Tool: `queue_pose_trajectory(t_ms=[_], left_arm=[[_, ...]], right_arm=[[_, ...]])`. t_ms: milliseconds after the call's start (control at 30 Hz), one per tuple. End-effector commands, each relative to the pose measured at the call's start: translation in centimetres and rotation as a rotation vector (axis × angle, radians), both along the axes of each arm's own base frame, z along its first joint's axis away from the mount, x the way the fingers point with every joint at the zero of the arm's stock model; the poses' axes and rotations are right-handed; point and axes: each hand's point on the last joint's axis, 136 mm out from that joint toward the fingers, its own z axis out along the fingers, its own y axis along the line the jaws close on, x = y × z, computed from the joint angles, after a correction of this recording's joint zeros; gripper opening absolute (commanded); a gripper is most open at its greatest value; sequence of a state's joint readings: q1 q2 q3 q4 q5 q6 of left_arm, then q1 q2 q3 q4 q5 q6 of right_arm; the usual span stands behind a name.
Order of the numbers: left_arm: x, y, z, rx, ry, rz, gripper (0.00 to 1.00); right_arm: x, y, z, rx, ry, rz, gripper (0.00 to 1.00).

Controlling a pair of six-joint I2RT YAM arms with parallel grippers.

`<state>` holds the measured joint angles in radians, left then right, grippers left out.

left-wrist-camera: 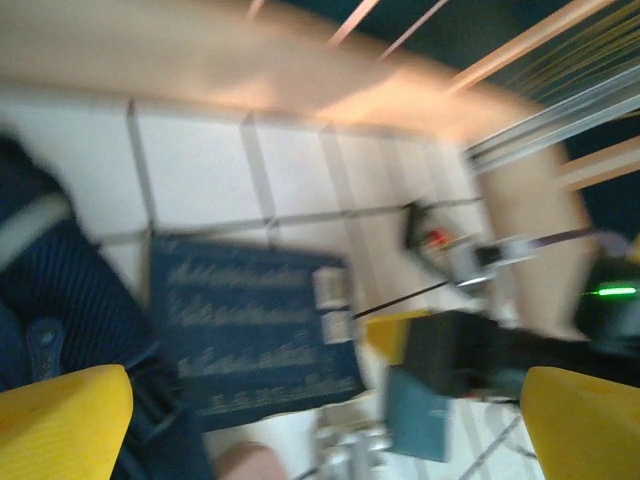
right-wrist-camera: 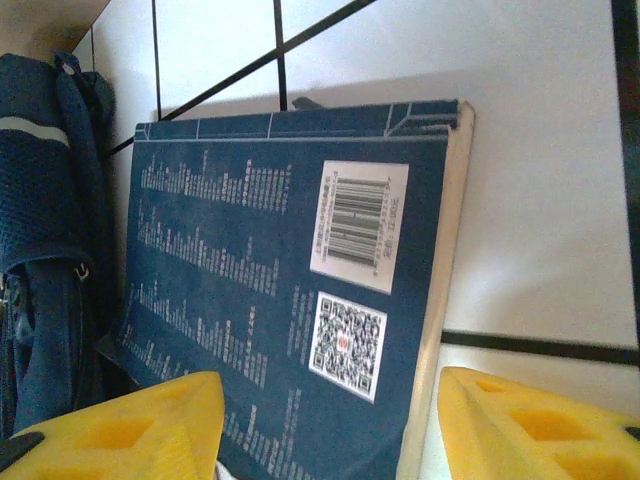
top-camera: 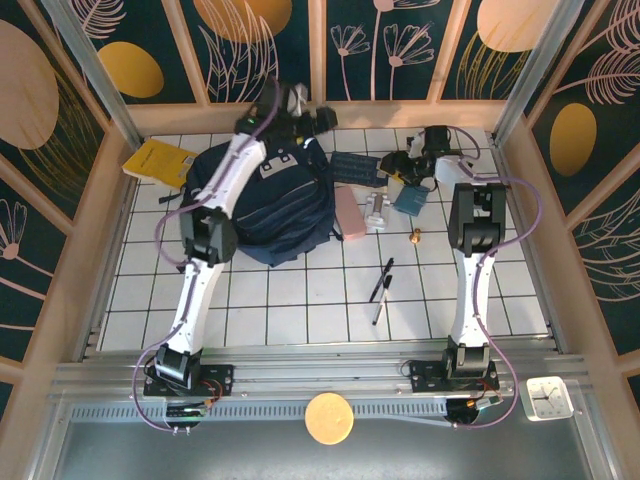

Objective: Pack the student bag

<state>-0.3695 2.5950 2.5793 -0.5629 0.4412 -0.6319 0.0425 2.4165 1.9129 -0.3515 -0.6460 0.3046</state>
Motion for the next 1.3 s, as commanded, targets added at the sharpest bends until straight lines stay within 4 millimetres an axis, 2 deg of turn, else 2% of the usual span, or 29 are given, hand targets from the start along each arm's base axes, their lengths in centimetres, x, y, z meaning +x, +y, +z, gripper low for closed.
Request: queue_pose_trajectory(t_ms=[0, 133, 233, 333, 400, 500, 633, 733, 800, 1033, 1133, 1267], left_arm=[[0.2, -0.7, -5.1, -0.052, 0.106, 0.013, 0.99], [0.4, -0.9, -9.5, -0.024, 0.154, 0.014, 0.98], [-0.7, -0.9, -14.0, 0.007, 0.231, 0.001, 0.98], [-2.3, -1.2, -17.6, 0.049, 0.289, -0.031, 0.97], [-3.1, -1.4, -18.9, 0.058, 0.314, -0.049, 0.97], [-3.4, -1.5, -19.4, 0.057, 0.318, -0.063, 0.96], [-3.7, -1.1, -20.1, 0.065, 0.331, -0.079, 0.95], [-4.2, -0.7, -20.6, 0.092, 0.337, -0.099, 0.95], [-4.4, -0.3, -20.6, 0.103, 0.338, -0.105, 0.95], [-4.4, 1.2, -19.8, 0.134, 0.323, -0.105, 0.95], [-4.4, 1.7, -19.5, 0.148, 0.319, -0.107, 0.95], [-4.3, 2.0, -18.8, 0.157, 0.305, -0.102, 0.95]], right_arm=[[0.4, 1.2, -1.0, 0.017, 0.026, 0.033, 0.59], [0.8, 1.8, -2.5, 0.016, 0.053, 0.049, 0.58], [1.1, 2.5, -2.7, 0.036, 0.049, 0.071, 0.56], [1.3, 4.3, -1.3, 0.105, -0.008, 0.135, 0.50], [1.1, 5.6, -0.2, 0.154, -0.046, 0.181, 0.47], [0.5, 7.3, 1.4, 0.202, -0.094, 0.246, 0.42], [-1.3, 9.4, 3.4, 0.305, -0.130, 0.337, 0.39], [-2.8, 10.1, 4.8, 0.398, -0.157, 0.374, 0.32], [-3.3, 10.3, 4.8, 0.423, -0.143, 0.376, 0.33], [-2.0, 9.1, -0.8, 0.261, 0.053, 0.269, 0.45], [-2.1, 8.8, -2.1, 0.237, 0.114, 0.247, 0.50], [-2.5, 8.6, -3.1, 0.216, 0.166, 0.244, 0.51]])
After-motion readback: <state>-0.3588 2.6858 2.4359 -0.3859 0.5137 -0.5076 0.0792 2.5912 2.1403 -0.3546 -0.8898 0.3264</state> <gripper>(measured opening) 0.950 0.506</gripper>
